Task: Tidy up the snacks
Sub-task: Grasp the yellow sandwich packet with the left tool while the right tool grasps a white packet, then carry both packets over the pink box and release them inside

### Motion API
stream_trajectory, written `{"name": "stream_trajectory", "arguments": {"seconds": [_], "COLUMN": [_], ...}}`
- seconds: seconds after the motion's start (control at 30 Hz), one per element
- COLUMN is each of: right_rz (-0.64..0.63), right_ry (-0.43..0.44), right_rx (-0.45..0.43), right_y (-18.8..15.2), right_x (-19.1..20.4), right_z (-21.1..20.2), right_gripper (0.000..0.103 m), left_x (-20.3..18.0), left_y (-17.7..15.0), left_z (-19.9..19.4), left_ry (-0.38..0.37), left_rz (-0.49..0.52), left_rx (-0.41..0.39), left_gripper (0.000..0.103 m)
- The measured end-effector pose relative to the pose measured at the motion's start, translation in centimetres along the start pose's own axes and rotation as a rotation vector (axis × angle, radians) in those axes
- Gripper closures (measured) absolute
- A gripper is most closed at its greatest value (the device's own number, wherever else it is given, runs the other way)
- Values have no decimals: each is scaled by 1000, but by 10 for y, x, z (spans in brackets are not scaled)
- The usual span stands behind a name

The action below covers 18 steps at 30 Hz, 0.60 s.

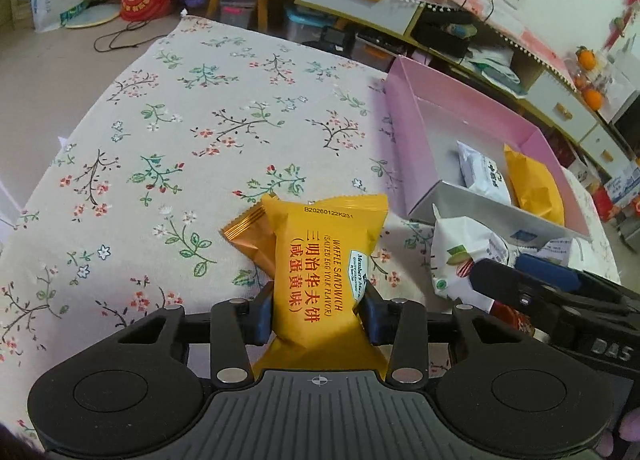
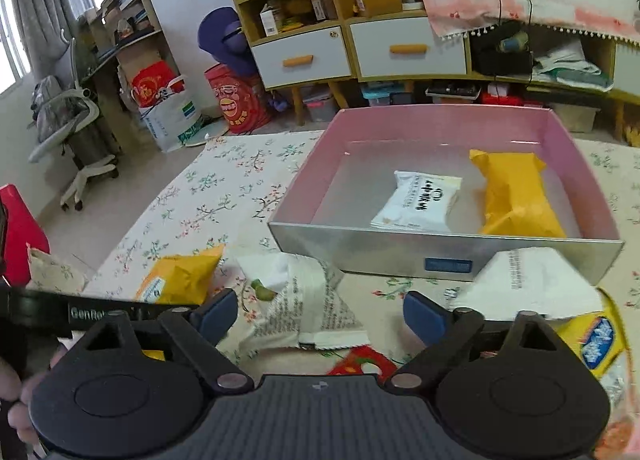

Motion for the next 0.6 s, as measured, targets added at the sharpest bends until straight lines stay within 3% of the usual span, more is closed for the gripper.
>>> {"name": "stream_trajectory", "arguments": {"seconds": [0.43,0.6], "right_rz": [-43,-116], "right_ry": [-26,-32], "right_rx": [46,75], "right_y": [-5,-5], "right_x": [6,14], "right_z": [20,23], "right_gripper": [69,75], "left_x": [0,-1], "left_y": [1,1], "left_z": [-4,-4], "left_ry": [5,8], "left_rz": [8,7], "left_rx": [4,6], "left_gripper": [65,65]}}
Point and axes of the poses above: each gripper's, at about its wrist camera, not at the fingertips, and z roughly the way its jaws point, x to its left, y to its top, the point moved 4 cm from there along z, roughly the way its jaws point, and after that the axes turned 12 degrees about -x, right-handed, at the moved point
